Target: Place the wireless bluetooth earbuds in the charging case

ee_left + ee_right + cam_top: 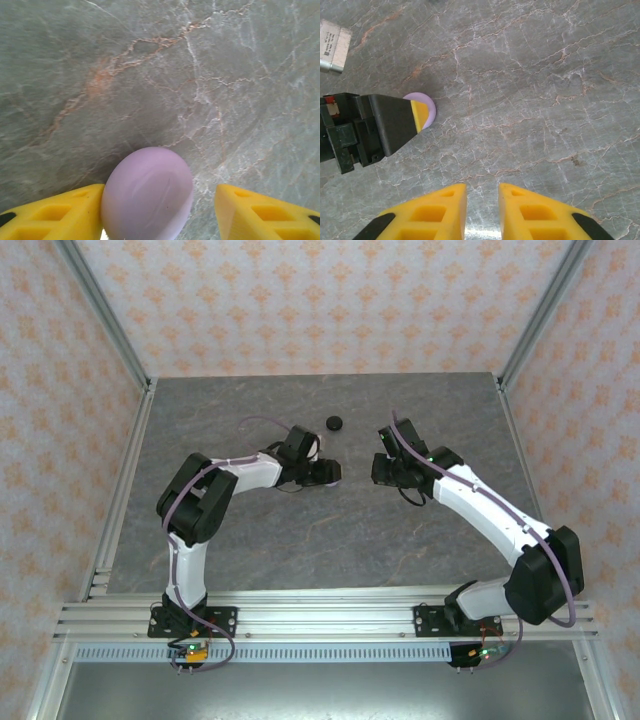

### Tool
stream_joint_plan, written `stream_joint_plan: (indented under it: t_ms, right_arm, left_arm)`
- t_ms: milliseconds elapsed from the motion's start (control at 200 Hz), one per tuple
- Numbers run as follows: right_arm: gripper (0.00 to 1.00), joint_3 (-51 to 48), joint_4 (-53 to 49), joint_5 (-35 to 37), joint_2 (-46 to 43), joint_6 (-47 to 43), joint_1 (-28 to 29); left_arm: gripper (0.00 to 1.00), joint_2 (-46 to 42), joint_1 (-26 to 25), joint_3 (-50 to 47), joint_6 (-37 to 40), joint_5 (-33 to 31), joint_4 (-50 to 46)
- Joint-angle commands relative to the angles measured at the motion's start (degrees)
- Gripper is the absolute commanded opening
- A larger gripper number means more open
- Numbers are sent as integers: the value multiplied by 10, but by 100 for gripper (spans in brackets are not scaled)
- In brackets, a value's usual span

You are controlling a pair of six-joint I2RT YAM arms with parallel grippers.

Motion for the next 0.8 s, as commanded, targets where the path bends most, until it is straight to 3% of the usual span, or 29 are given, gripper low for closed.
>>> stream_joint_plan:
  t_ms: [0, 170, 481, 796]
  right_arm:
    - [26, -4, 3, 42, -3, -1, -1]
    - [29, -26, 22, 116, -22, -11, -1]
    - [33, -96, 106, 292, -69, -65, -1]
    - [38, -180, 248, 435, -90, -161, -11]
  left_arm:
    - [61, -42, 4, 7, 42, -74, -70]
    - [70, -106, 4, -7, 76, -146, -117]
    - [71, -225, 4, -43, 134, -312, -195]
    - [74, -324, 11, -114, 205, -508, -172]
